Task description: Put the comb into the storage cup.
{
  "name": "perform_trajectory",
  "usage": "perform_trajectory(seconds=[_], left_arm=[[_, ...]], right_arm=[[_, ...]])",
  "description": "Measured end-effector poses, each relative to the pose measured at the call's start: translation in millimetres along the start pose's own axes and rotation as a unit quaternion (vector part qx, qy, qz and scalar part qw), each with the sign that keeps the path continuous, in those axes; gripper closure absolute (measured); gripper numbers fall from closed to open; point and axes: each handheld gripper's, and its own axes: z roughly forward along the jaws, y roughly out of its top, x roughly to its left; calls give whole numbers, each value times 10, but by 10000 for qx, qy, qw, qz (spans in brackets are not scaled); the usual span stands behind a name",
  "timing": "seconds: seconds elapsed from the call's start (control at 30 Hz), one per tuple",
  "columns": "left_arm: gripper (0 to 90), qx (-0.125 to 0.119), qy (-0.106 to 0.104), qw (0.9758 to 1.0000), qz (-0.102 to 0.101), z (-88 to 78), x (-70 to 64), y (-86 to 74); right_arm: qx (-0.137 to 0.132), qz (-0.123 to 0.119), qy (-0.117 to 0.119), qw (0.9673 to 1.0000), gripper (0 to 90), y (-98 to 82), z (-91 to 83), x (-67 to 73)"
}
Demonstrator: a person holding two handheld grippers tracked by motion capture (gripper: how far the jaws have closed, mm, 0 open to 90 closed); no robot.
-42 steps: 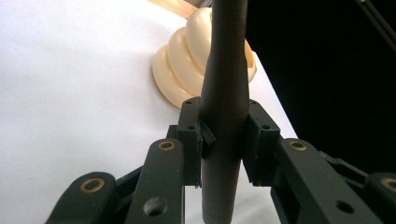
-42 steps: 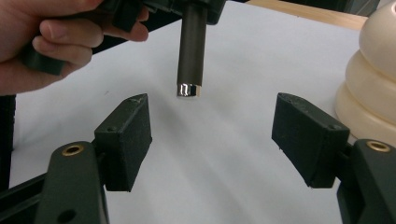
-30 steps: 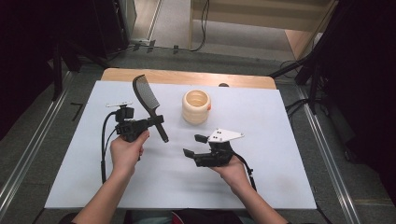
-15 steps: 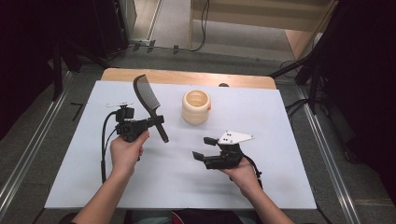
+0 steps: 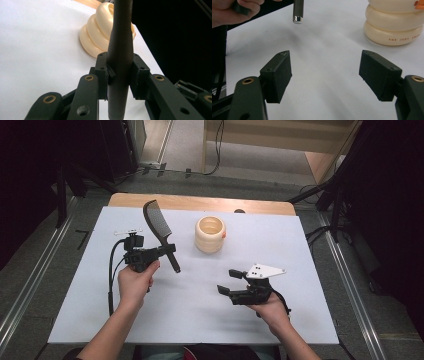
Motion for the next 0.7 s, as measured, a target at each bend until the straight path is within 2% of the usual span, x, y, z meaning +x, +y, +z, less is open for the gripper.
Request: perform_trajectory(seconds=[0.07, 0.5, 0.7], left_arm=[[723, -5, -54, 10000, 27, 0, 5, 1], [724, -4, -234, 9994, 238, 54, 9, 8], [724, 81, -270, 9990, 360, 94, -11, 29]], right_arm=[[-18, 74, -3, 10000, 243, -16, -36, -11], [2, 125, -129, 9998, 242, -130, -234, -62], [25, 117, -200, 9997, 242, -187, -318, -96]])
